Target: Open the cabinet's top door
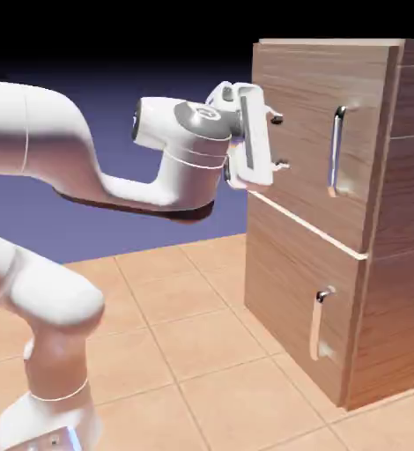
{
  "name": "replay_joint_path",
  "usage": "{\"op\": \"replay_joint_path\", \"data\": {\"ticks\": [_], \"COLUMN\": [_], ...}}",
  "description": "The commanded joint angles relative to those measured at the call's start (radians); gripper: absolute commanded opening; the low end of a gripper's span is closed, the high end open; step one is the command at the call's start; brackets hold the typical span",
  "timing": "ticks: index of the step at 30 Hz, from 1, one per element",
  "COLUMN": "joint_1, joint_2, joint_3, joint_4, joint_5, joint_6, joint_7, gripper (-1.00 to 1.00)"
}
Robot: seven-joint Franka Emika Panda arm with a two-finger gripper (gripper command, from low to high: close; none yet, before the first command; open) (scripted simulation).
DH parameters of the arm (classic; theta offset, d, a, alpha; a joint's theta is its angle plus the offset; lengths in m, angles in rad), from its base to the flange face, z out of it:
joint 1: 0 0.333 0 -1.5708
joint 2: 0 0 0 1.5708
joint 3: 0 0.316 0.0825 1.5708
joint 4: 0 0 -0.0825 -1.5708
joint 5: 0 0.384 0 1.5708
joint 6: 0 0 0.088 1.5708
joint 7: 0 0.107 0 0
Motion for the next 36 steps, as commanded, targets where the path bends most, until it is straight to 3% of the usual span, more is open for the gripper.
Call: {"op": "replay_joint_path", "data": {"ticks": [1, 17, 24, 25, 36], "joint_1": [0.012, 0.202, 0.386, 0.386, 0.024], "joint_2": [-0.006, -0.107, -0.037, -0.037, -0.082], "joint_3": [-0.015, -0.248, -0.361, -0.361, -0.072], "joint_4": [0.007, 0.121, 0.241, 0.241, -0.012], "joint_5": [-0.044, -0.739, -0.793, -0.793, -0.576], "joint_6": [0.000, -0.007, -0.053, -0.053, -0.184], "joint_7": [-0.018, -0.299, -0.290, -0.290, -0.340], "gripper": [0.00, 0.00, 0.00, -1.00, -1.00]}}
